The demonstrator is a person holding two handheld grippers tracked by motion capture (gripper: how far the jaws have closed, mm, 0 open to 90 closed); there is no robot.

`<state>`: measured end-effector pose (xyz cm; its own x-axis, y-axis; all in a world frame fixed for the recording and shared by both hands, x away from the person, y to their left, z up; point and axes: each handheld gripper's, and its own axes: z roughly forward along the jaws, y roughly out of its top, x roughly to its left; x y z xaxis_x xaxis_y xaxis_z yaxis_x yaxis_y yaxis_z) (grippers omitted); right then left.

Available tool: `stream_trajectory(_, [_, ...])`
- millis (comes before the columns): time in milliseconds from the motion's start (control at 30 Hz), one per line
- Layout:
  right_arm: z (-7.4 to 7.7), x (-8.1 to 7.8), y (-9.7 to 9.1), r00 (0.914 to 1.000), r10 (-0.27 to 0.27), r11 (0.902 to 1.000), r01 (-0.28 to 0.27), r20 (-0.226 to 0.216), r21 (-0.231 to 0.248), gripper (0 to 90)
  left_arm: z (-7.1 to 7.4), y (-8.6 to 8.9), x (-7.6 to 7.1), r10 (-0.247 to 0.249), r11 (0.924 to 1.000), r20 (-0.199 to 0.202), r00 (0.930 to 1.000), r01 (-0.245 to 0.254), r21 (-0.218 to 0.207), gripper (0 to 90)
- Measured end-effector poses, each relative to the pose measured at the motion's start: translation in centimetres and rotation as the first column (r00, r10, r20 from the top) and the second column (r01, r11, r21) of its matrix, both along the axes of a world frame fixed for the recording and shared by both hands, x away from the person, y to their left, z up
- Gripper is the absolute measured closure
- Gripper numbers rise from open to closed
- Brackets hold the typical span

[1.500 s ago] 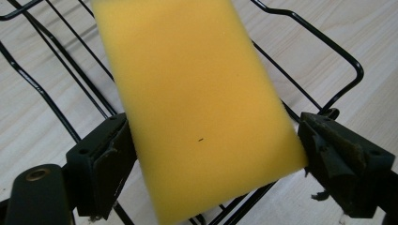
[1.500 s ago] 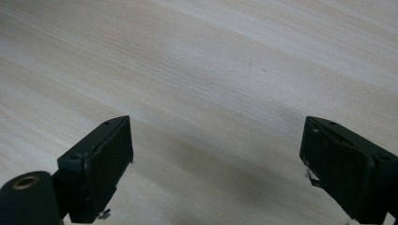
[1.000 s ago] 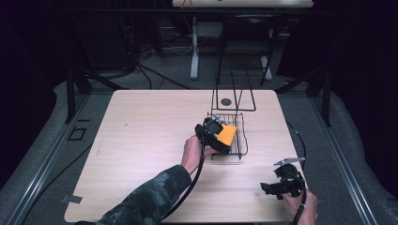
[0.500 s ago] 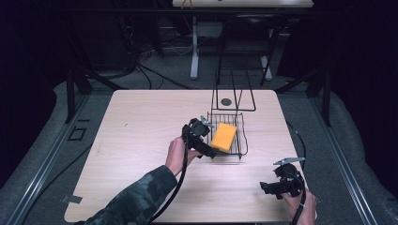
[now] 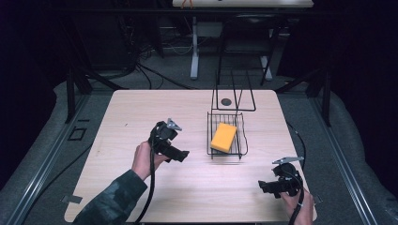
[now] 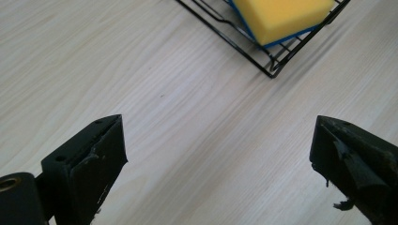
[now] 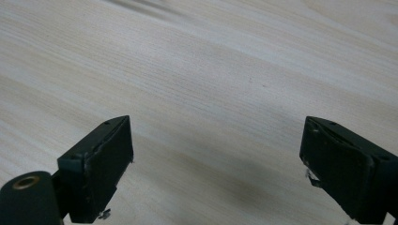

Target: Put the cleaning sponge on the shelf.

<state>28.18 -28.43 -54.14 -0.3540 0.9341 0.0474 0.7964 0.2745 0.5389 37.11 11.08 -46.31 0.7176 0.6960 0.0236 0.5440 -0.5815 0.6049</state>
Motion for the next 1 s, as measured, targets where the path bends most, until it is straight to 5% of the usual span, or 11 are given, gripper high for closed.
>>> stream_trajectory(233, [0.6, -0.3, 0.0, 0.9993, -0.012, 0.9999, 0.012, 0.035, -0.001, 9.7, 0.2, 2.9, -1.3, 0.038, 0.9993, 0.012, 0.9992, -0.038, -0.004, 3.7])
stream_trajectory(333, [1.1, -0.5, 0.0, 0.9965, -0.012, 0.9998, 0.011, 0.083, 0.015, 9.1, -0.2, 5.1, -2.1, 0.071, 0.9974, -0.009, 0.9975, -0.071, 0.014, 3.7])
stream_trajectory(467, [1.0, -0.5, -0.1, 0.9976, -0.006, 1.0000, 0.006, 0.070, 0.007, 8.9, -1.2, 7.2, -3.1, 0.092, 0.9943, -0.046, 0.9947, -0.090, 0.058, 2.7])
stream_trajectory(633, [0.8, -0.4, -0.1, 0.9981, -0.012, 0.9999, 0.012, 0.060, -0.004, 9.1, -1.9, 10.2, -4.2, 0.152, 0.9875, -0.043, 0.9874, -0.150, 0.048, 0.4])
stream_trajectory(800, [1.0, -0.5, 0.1, 0.9982, -0.004, 1.0000, 0.004, 0.060, -0.003, 9.2, -2.4, 11.4, -5.0, 0.176, 0.9835, -0.054, 0.9829, -0.173, 0.052, 0.4])
stream_trajectory(1000, [0.8, -0.5, 0.3, 0.9986, 0.001, 1.0000, -0.001, 0.053, 0.005, 8.1, -3.9, 13.1, -6.2, 0.190, 0.9794, -0.120, 0.9744, -0.180, 0.092, 0.0])
